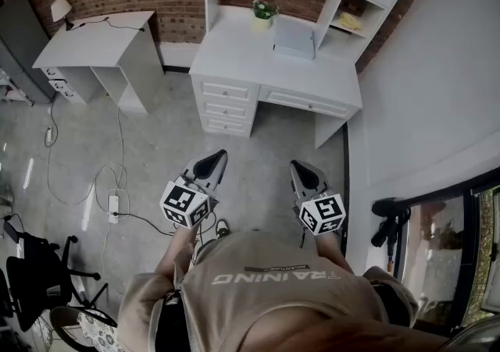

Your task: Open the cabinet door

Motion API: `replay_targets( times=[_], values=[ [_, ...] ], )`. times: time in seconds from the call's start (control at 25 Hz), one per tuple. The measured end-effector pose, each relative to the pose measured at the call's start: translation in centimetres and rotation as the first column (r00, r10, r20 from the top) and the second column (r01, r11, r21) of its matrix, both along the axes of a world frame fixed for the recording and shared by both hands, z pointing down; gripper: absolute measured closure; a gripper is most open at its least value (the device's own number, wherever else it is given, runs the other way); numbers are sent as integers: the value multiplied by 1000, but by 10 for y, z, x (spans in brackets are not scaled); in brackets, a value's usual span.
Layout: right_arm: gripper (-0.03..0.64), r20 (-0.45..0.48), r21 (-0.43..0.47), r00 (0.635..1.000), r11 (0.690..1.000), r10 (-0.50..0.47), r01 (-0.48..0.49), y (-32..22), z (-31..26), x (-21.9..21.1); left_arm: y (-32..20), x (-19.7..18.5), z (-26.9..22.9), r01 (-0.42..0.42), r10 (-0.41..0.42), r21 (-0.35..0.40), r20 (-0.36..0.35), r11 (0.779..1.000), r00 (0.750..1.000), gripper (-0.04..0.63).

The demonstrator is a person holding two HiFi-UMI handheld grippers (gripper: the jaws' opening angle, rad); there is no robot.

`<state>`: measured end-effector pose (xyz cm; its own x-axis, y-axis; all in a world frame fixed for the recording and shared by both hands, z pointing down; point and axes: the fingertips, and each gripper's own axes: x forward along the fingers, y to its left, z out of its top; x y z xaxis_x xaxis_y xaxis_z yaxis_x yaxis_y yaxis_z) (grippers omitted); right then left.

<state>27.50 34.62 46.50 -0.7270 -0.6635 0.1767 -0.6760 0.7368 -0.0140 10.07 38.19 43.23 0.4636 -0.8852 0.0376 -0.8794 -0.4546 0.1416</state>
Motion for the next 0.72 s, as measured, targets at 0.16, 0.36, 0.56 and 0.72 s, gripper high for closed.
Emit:
replay_targets(
  times=[0.16, 0.36, 0.56, 0.72],
  values=[
    [603, -6, -2, 1000, 1000, 23, -23, -4, -9, -1, 7, -14, 1, 14, -14, -3, -32, 1000, 999, 588],
    [603, -15, 30, 1000, 999, 19, -19, -7, -22, -26, 6, -30, 14, 2, -4, -33, -87, 999, 996, 588],
    [603, 2, 26, 998, 998, 61, -61, -11, -23, -44, -8, -48, 19, -32, 30, -18, -91, 999, 995, 588],
    [603, 13, 2, 994, 994, 106, -106, -12, -20, -49, -17, -48, 22, -84, 80, -31, -119, 996, 990, 588]
  ],
)
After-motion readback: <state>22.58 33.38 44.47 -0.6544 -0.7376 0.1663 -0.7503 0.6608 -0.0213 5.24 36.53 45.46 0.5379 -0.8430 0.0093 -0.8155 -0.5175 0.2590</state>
